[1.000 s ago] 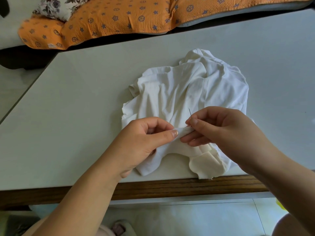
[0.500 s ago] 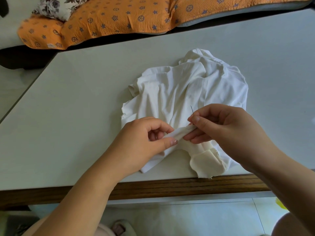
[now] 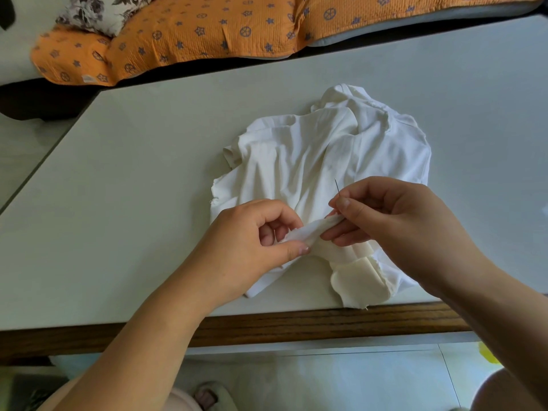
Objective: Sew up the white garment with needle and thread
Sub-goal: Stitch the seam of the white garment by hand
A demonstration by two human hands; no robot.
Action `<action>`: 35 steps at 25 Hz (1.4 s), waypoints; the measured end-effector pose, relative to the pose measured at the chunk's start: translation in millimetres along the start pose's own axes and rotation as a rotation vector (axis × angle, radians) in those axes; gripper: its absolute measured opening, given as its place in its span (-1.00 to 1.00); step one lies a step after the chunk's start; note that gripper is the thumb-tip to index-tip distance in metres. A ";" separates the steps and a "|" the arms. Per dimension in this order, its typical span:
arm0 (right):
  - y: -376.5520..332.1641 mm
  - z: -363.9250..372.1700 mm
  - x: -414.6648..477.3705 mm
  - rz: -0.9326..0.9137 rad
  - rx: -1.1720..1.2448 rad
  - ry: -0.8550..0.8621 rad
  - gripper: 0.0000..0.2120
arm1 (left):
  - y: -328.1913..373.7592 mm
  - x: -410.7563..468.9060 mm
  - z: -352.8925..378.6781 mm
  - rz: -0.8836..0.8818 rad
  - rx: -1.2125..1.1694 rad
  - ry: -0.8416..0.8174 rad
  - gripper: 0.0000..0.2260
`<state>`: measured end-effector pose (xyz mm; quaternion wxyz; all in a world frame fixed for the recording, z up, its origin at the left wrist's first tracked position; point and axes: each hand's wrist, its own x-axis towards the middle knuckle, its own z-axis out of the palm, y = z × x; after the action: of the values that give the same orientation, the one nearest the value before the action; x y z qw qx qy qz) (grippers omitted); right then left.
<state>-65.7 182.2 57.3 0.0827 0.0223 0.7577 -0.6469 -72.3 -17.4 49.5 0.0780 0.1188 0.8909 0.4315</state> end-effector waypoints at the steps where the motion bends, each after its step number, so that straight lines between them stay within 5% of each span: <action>1: 0.2 -0.2 0.2 -0.002 -0.006 0.000 -0.88 | 0.3 0.2 -0.5 -0.007 0.002 -0.002 -0.86; 7: 0.5 -2.0 1.8 -0.008 -0.008 0.042 -0.88 | -3.8 -0.9 -2.9 -0.068 0.016 -0.061 -0.87; 15: 0.4 -0.4 2.2 0.005 -0.007 0.046 -0.87 | -5.1 -0.4 -10.4 -0.048 0.135 0.072 -0.86; 21: -0.5 1.2 -0.3 -0.011 -0.015 0.032 -0.87 | 6.6 -0.2 0.2 -0.099 -0.120 0.020 -0.74; 35: -0.3 -1.1 -7.3 -0.137 -0.095 0.136 -0.89 | 7.0 7.8 12.5 -0.178 -0.366 0.046 -0.93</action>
<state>-58.7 183.8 58.9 -0.0123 0.0101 0.7912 -0.6113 -75.7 -1.6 47.1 0.1157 0.0135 0.8061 0.5802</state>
